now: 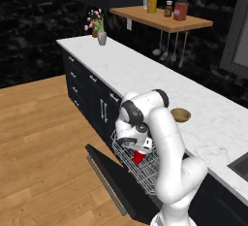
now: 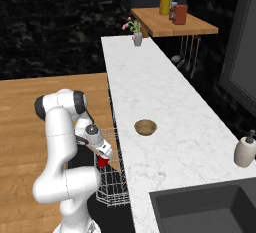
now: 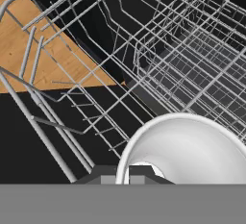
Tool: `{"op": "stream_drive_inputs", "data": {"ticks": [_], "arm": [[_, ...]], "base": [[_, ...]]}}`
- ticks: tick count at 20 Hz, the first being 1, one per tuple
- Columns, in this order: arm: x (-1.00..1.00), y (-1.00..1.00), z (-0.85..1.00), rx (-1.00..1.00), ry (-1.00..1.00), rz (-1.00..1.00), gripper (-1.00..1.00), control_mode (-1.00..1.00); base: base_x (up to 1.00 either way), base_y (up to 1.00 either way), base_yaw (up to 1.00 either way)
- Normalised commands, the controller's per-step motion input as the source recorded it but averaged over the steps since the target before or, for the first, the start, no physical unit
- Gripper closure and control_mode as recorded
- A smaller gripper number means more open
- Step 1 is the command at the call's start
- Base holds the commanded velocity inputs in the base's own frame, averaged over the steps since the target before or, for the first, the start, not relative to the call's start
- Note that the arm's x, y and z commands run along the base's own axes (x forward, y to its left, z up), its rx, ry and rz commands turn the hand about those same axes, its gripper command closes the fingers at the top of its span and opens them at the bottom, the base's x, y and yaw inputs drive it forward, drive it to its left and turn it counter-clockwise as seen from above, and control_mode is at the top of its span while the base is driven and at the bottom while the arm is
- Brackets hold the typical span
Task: Pick up the cup and bowl from the counter, place them in the dishwasher, and close the dishwasher door.
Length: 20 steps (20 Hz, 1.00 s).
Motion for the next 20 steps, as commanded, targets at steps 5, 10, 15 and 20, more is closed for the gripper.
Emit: {"op": "stream_drive_inputs", "data": {"ticks": [5, 10, 15, 20], "arm": [[0.07, 0.0, -0.62, 0.0, -0.08, 0.0, 1.0, -1.0], [0.0, 0.02, -0.58, 0.0, -0.03, 0.0, 1.0, -1.0], [0.0, 0.02, -0.65, 0.0, 0.0, 0.0, 1.0, -1.0], [0.0, 0.02, -0.53, 0.0, 0.0, 0.0, 1.0, -1.0]], "base": [[0.0, 0.0, 0.0], [0.0, 0.0, 0.0], [0.0, 0.0, 0.0], [0.0, 0.0, 0.0]]}}
